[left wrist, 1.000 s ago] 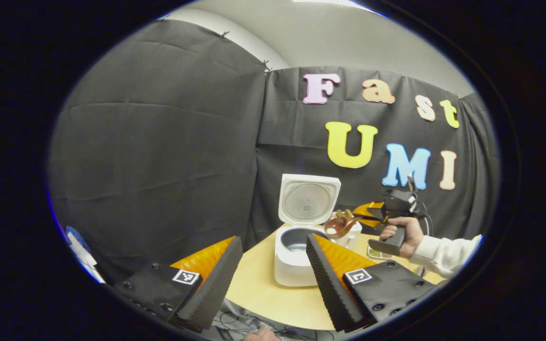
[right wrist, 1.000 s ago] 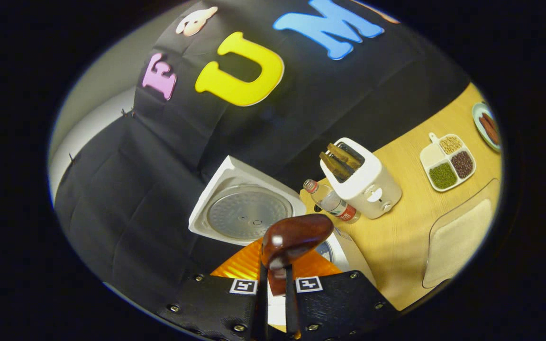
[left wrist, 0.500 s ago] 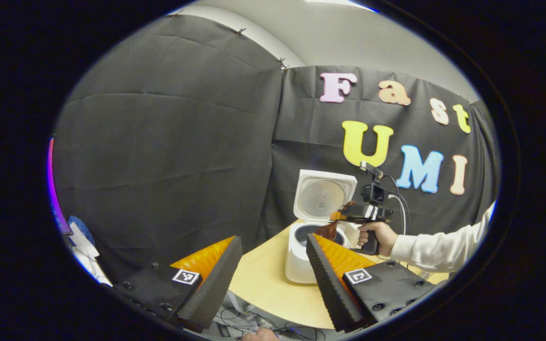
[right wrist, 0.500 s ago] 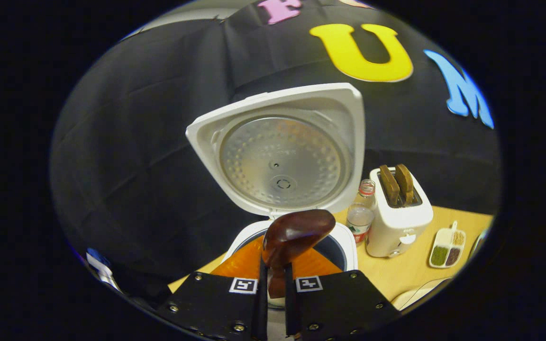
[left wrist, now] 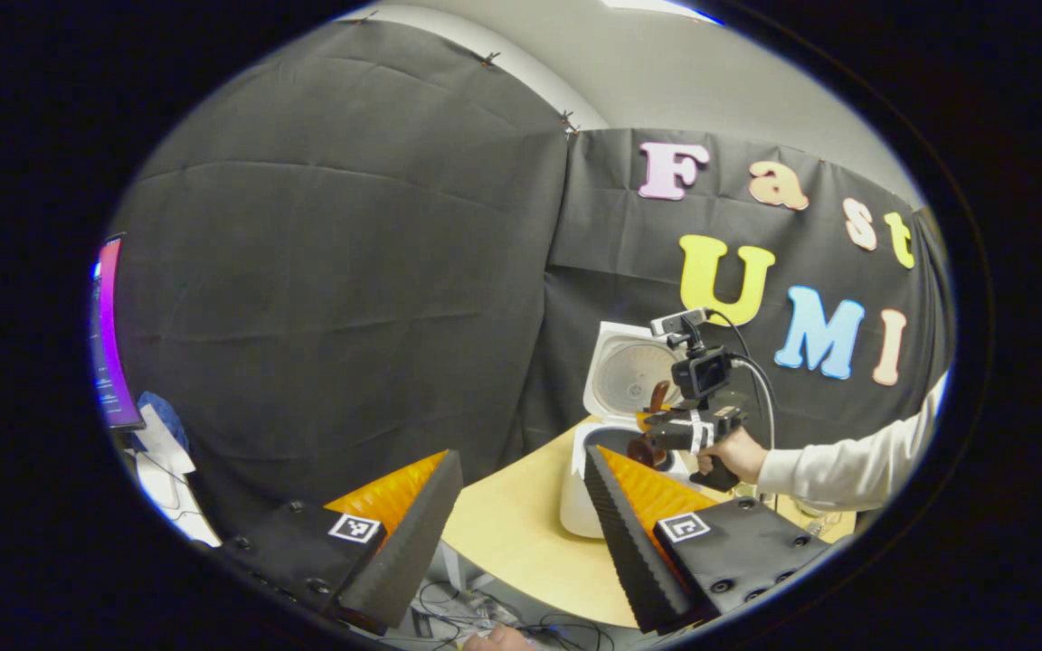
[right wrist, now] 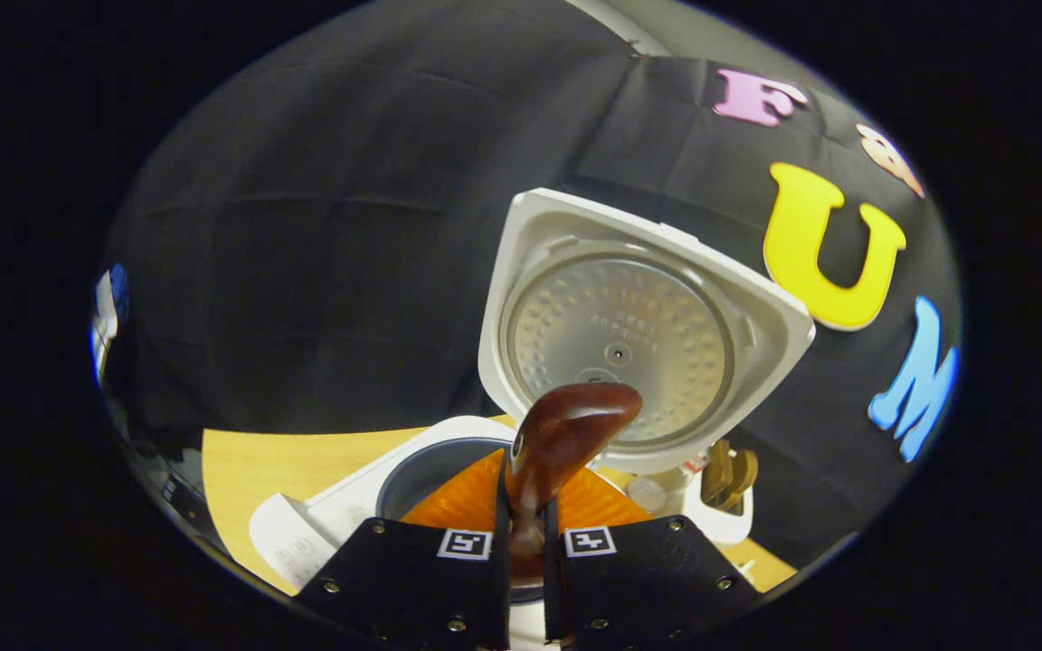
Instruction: Close the left gripper, press the button to open the rice cooker; take a wooden spoon from the chopstick holder with the right hand, scoop a spoonful of rice and pour it into the rice cooker, then put the wooden spoon back into the chopstick holder.
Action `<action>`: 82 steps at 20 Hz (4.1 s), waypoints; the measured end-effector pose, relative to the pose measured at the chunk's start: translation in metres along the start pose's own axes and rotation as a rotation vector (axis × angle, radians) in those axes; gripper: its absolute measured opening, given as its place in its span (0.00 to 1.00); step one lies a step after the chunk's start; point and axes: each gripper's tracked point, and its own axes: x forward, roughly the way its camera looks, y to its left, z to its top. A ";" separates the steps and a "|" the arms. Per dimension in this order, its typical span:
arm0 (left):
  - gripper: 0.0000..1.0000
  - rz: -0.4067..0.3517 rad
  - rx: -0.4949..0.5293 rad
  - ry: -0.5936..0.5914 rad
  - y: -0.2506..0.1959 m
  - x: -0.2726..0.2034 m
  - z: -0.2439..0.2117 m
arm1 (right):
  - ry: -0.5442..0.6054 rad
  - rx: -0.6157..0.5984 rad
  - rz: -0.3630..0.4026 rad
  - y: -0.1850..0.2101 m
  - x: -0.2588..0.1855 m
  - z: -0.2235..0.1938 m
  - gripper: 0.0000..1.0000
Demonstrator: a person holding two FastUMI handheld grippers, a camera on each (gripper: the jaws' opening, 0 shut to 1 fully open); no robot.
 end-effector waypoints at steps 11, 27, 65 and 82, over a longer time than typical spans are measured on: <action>0.97 -0.049 0.003 -0.028 0.008 -0.029 0.012 | -0.037 0.399 0.041 -0.021 -0.058 0.044 0.16; 0.95 -0.364 -0.076 -0.022 -0.047 -0.036 0.001 | -0.050 1.122 -0.236 -0.187 -0.238 -0.083 0.15; 0.94 -0.273 0.111 0.097 -0.275 -0.046 -0.028 | 0.274 1.257 -0.542 -0.307 -0.365 -0.477 0.22; 0.95 -0.361 0.102 -0.003 -0.287 -0.015 0.015 | 0.184 1.281 -0.617 -0.286 -0.442 -0.455 0.85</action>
